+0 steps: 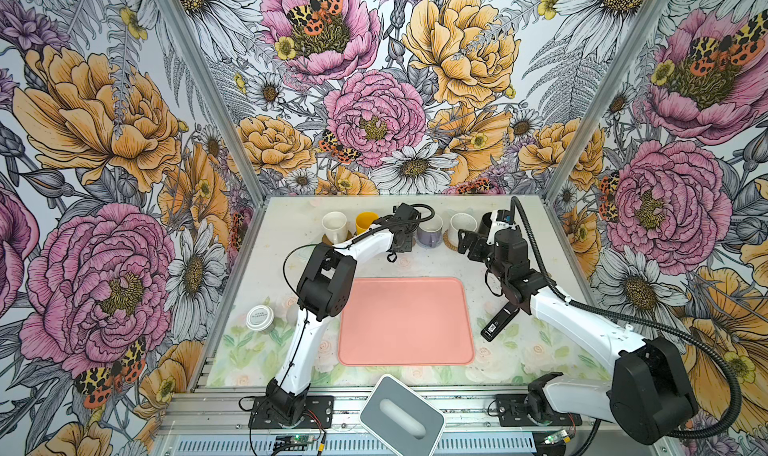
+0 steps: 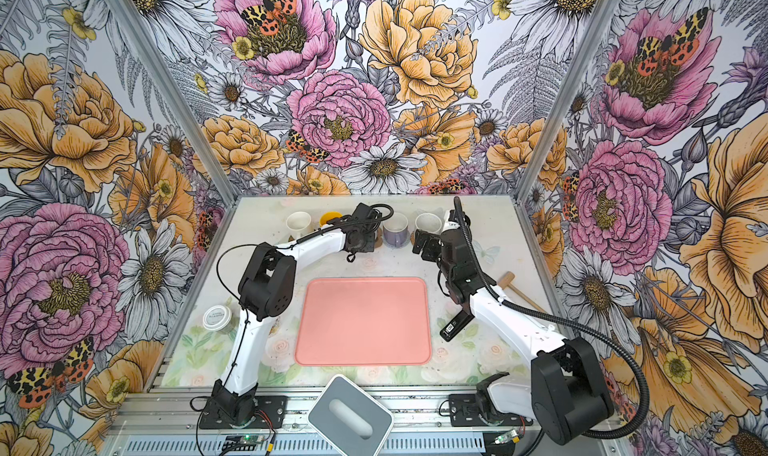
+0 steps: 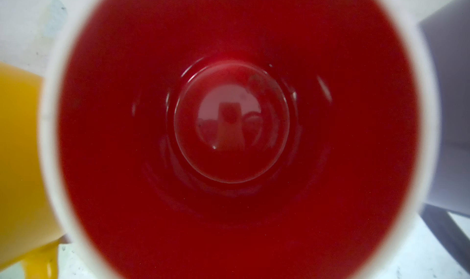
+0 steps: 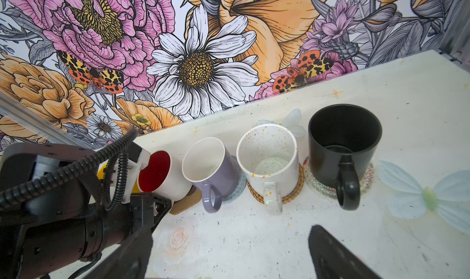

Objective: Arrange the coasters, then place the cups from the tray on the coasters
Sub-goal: 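Lower the red-lined mug onto the paw-print coaster beside the yellow mug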

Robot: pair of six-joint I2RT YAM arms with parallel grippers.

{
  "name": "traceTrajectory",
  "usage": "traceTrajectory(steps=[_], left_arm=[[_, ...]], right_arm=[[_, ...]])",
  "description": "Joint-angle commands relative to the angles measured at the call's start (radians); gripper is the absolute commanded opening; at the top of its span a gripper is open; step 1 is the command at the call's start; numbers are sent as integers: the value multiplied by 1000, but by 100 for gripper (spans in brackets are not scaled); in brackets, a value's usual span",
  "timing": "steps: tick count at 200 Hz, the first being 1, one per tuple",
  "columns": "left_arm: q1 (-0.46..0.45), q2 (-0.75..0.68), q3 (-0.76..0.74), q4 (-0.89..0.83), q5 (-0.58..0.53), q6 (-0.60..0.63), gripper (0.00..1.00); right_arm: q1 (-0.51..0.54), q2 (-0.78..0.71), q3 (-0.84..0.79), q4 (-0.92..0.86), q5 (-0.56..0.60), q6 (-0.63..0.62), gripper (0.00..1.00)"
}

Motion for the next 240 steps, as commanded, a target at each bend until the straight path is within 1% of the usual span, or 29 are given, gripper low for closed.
traceTrajectory(steps=[1, 25, 62, 81, 93, 118, 162, 198, 225, 240], left_arm=[[13, 5, 39, 32, -9, 19, 6], [14, 4, 40, 31, -4, 20, 11], [14, 4, 42, 31, 4, 18, 15], [16, 6, 41, 31, 6, 18, 20], [16, 6, 41, 31, 9, 18, 24], [16, 3, 40, 31, 12, 18, 30], [16, 3, 39, 31, 18, 17, 31], [16, -4, 35, 31, 22, 16, 35], [16, -8, 34, 31, 26, 17, 38], [16, -18, 32, 29, 29, 15, 44]], right_arm=[[-6, 7, -1, 19, -8, 3, 97], [-7, 5, -1, 19, -10, 4, 97], [-7, 6, -3, 19, -10, 4, 97], [-9, 6, -1, 18, -11, 4, 97], [-9, 6, -2, 19, -10, 4, 97], [-9, 6, -2, 18, -13, 4, 97], [-10, 4, -2, 17, -13, 3, 97], [-11, 5, -2, 17, -15, 4, 97], [-12, 3, -2, 17, -16, 3, 97], [-12, 2, -2, 17, -16, 3, 97]])
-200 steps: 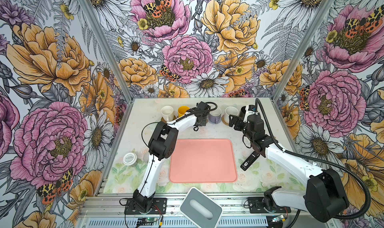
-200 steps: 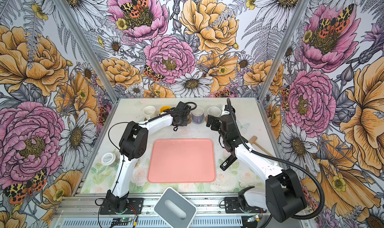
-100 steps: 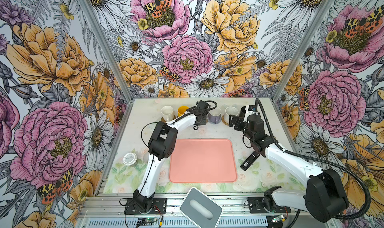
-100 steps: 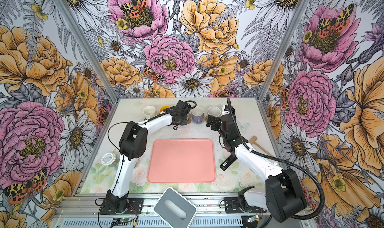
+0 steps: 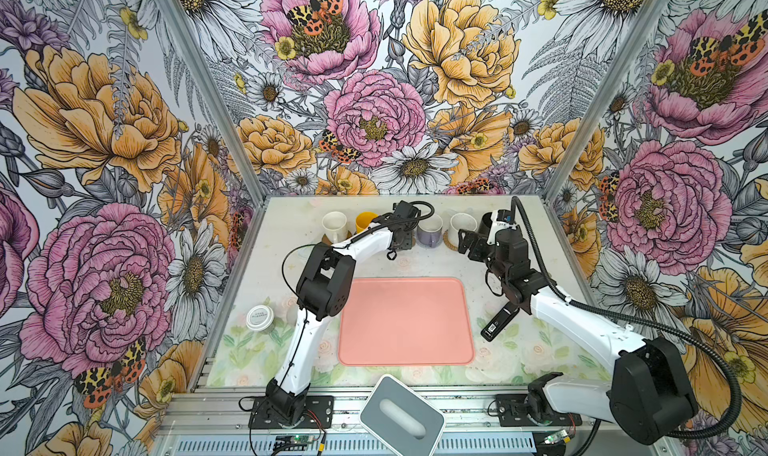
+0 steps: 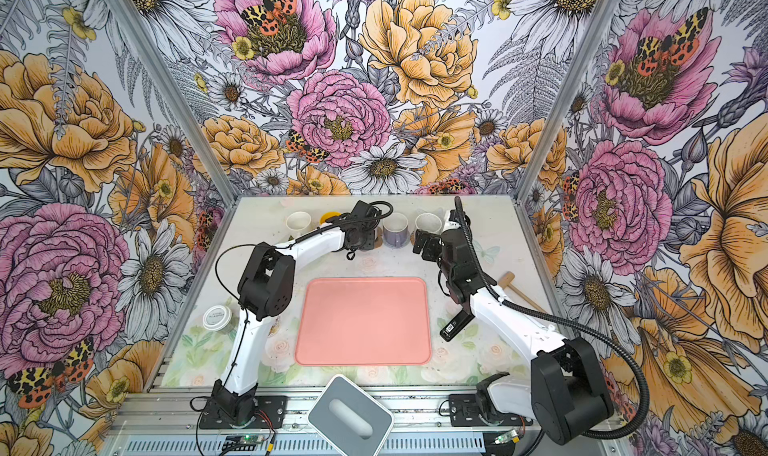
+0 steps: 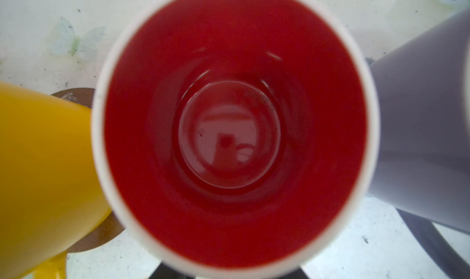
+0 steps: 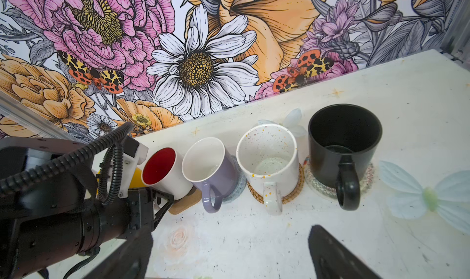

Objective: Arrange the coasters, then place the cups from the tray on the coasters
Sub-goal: 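Lower the red-lined mug onto the paw-print coaster beside the yellow mug, then open the left gripper and raise it off the red-lined mug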

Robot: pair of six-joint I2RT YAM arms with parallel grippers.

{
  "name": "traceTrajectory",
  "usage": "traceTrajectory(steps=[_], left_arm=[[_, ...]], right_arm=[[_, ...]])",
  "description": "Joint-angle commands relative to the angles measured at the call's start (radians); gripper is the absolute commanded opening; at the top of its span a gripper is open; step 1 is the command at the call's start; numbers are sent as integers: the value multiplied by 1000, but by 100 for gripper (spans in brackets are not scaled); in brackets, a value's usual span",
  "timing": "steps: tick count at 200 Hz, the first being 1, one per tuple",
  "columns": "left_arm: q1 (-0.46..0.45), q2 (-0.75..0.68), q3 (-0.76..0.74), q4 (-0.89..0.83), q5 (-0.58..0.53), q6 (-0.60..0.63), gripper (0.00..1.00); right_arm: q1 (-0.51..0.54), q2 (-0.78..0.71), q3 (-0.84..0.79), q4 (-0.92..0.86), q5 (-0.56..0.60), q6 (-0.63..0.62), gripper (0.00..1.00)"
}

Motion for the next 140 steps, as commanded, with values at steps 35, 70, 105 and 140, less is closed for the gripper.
traceTrajectory(steps=[35, 70, 105, 140], left_arm=[[1, -59, -5, 22, 22, 1, 57], [-4, -102, -17, 22, 22, 5, 66], [-17, -140, -27, 24, 22, 10, 75], [-34, -186, -43, 24, 18, 20, 82]], right_arm=[[-8, 0, -2, 15, -10, 1, 97], [-9, -1, -5, 14, -4, 9, 98], [-10, -6, -8, 10, 0, 13, 98], [-10, -14, -13, 8, 8, 22, 99]])
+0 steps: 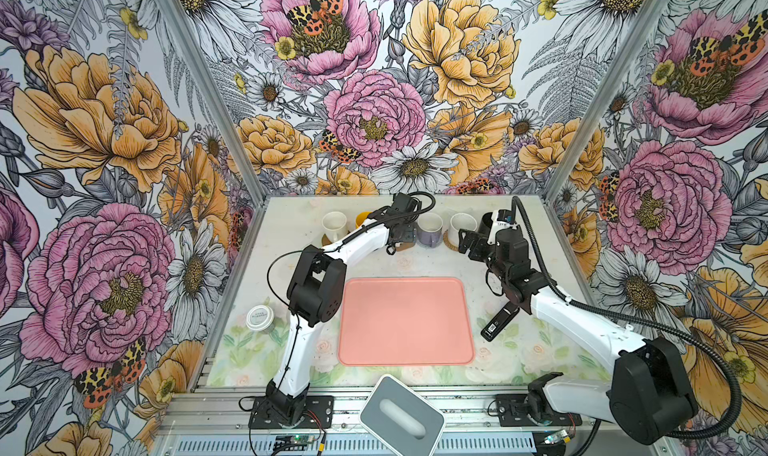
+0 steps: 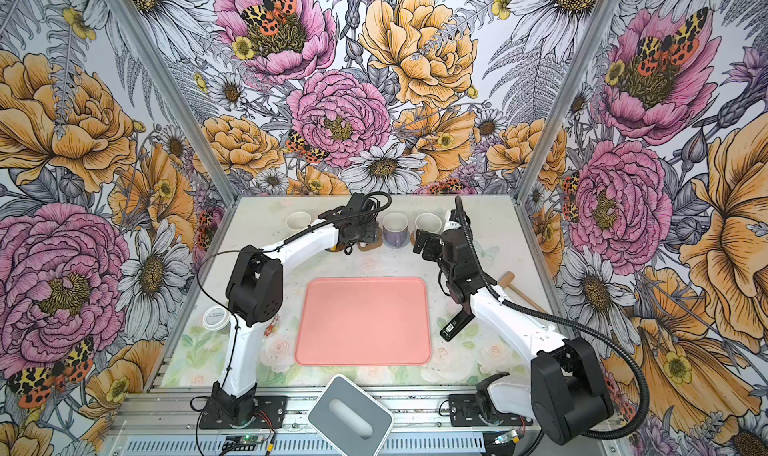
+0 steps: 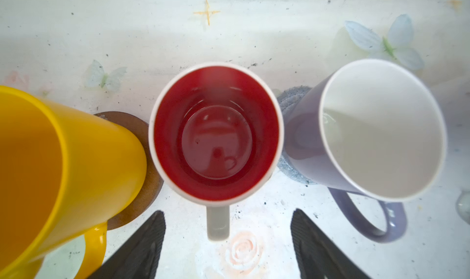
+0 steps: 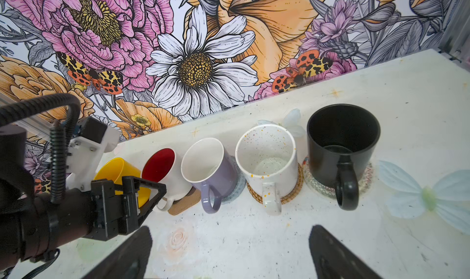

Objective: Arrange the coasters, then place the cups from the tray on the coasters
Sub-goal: 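Open the left gripper and raise it off the red-lined mug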

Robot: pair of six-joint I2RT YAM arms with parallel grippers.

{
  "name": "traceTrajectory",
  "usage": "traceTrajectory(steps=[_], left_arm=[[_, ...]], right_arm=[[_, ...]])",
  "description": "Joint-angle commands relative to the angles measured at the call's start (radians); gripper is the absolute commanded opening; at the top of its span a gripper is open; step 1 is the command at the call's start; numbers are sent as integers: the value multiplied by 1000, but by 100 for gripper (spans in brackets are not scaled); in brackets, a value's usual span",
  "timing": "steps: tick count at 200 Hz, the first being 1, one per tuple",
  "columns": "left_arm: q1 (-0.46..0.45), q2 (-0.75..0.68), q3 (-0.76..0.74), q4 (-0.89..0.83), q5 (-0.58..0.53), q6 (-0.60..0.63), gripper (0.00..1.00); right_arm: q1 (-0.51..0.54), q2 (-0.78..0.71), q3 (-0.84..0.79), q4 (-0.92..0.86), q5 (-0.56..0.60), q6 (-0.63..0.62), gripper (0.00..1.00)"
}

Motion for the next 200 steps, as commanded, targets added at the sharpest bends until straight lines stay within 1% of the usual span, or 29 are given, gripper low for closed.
traceTrajectory(steps=[1, 32, 53, 89, 99, 118, 120, 128, 166, 200], left_arm=[[-17, -67, -24, 21, 6, 12, 82], [-27, -122, -43, 23, 8, 17, 87], [-35, -163, -59, 25, 8, 29, 94], [-46, -245, -123, 70, 6, 45, 99], [-48, -273, -150, 90, 3, 46, 99], [-57, -338, -243, 185, 0, 64, 99], [-58, -370, -252, 194, 1, 66, 99], [-59, -409, -287, 226, 2, 72, 99], [-62, -570, -469, 344, -20, 104, 99], [-49, -727, -642, 438, -56, 153, 99]], right_arm=[[-9, -14, -13, 9, 9, 17, 99], [-9, -20, -16, 5, 14, 25, 99], [-10, -27, -16, -8, 33, 34, 99], [-10, -46, -16, -28, 46, 40, 100], [-9, -52, -15, -36, 48, 40, 100], [-10, -67, -10, -62, 52, 42, 99], [-10, -70, -10, -65, 54, 41, 99], [-10, -77, -10, -76, 58, 43, 99], [-10, -116, -12, -111, 84, 41, 99], [-11, -138, -14, -120, 75, 58, 100]])
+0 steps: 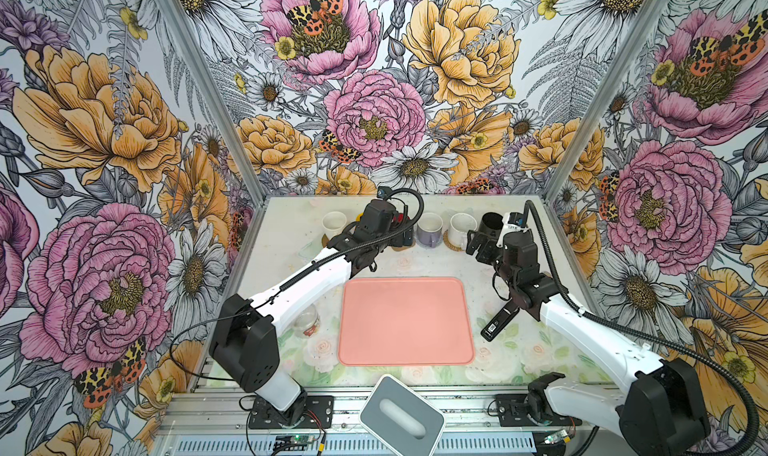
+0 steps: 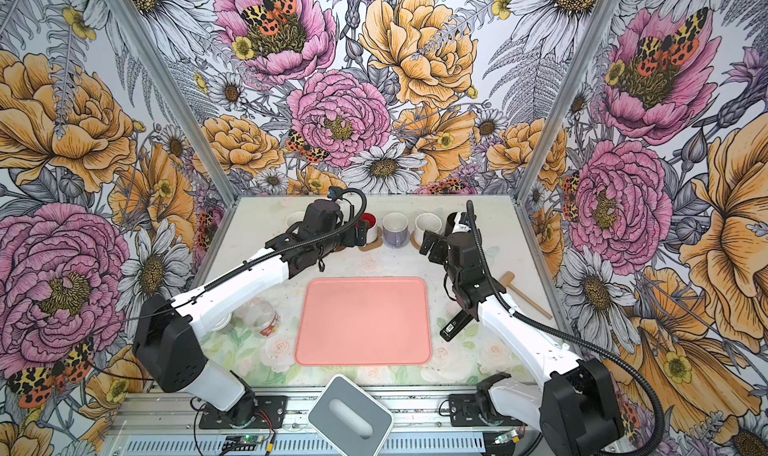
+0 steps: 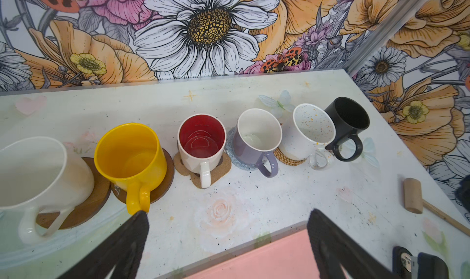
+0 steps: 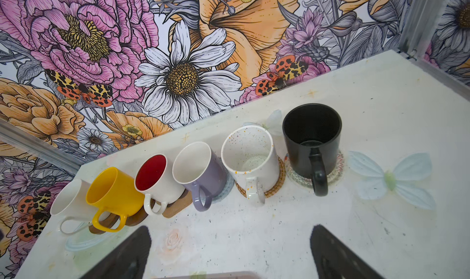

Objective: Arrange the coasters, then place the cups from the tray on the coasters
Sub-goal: 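Open the left gripper and raise it off the red-lined mug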

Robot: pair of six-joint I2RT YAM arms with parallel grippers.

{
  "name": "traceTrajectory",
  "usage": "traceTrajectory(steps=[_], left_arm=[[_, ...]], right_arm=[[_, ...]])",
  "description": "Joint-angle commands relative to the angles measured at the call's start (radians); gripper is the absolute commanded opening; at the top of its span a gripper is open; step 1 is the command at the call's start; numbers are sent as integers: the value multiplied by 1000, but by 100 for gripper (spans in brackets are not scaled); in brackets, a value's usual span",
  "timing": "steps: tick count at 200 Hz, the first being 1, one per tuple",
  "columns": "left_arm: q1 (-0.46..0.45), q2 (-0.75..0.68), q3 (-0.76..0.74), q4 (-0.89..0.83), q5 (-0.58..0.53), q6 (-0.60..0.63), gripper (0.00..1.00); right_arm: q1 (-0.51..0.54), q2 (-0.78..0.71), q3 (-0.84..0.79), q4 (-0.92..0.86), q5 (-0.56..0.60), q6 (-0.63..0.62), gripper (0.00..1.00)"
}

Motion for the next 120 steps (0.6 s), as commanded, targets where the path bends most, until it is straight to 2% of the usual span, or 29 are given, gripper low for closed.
traceTrajectory(steps=[1, 60, 96, 120], left_arm=[[8, -92, -88, 113, -45, 58, 99], [77, -313, -354, 211, -141, 95, 99], [156, -437, -490, 233, -221, 142, 99], [219, -506, -579, 269, -296, 168, 99]], right_arm=[[-5, -32, 0, -17, 18, 18, 99], [-4, -78, -11, -31, 16, -5, 99], [-4, -147, -29, -52, 33, -108, 100], [-4, -192, -66, -73, 57, -237, 99]])
